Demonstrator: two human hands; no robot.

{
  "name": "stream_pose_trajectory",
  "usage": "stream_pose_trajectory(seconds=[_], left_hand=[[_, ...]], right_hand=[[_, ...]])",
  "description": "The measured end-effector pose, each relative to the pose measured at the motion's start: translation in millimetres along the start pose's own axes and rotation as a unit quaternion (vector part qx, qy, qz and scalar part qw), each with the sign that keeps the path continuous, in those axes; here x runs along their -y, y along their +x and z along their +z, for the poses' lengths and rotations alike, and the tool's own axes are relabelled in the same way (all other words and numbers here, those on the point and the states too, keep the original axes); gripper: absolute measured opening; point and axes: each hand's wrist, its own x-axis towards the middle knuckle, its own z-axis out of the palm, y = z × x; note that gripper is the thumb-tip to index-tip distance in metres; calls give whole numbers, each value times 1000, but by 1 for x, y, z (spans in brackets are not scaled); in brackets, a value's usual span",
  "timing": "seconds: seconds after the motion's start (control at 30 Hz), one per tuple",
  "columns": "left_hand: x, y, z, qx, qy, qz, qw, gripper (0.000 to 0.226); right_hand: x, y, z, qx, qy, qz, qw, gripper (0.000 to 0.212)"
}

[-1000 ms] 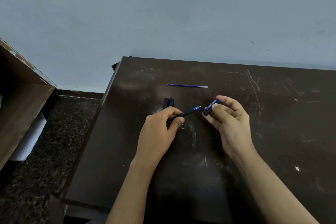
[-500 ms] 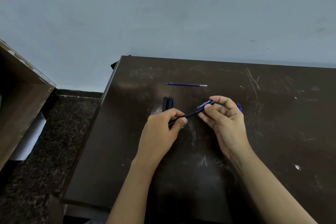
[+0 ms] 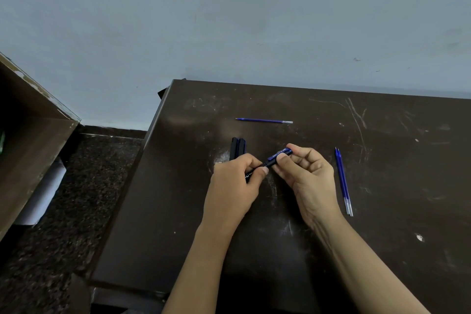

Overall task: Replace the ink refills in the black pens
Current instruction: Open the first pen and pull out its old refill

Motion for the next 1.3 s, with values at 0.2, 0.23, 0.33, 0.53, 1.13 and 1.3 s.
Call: stream_pose_trajectory(seconds=[0.2, 0.23, 0.33, 0.53, 1.13, 1.3], left_hand=[[-6, 0, 7, -14, -3, 5, 1000, 8], [-8, 0, 9, -15, -16, 2, 1000, 7], [-10, 1, 14, 20, -79, -25, 996, 11], [-9, 2, 20, 24, -69, -67, 995, 9], [-37, 4, 55, -100, 171, -133, 971, 10], [-39, 6, 61, -89, 172, -135, 972, 13]], right_hand=[[3, 4, -3, 7, -6, -9, 1000, 26], [5, 5, -5, 13, -7, -12, 1000, 26], [10, 8, -11, 11, -4, -6, 1000, 27], [7, 8, -17, 26, -75, 2, 997, 35], [13, 11, -48, 9, -406, -78, 911, 26], [10, 11, -52, 21, -436, -81, 896, 25]])
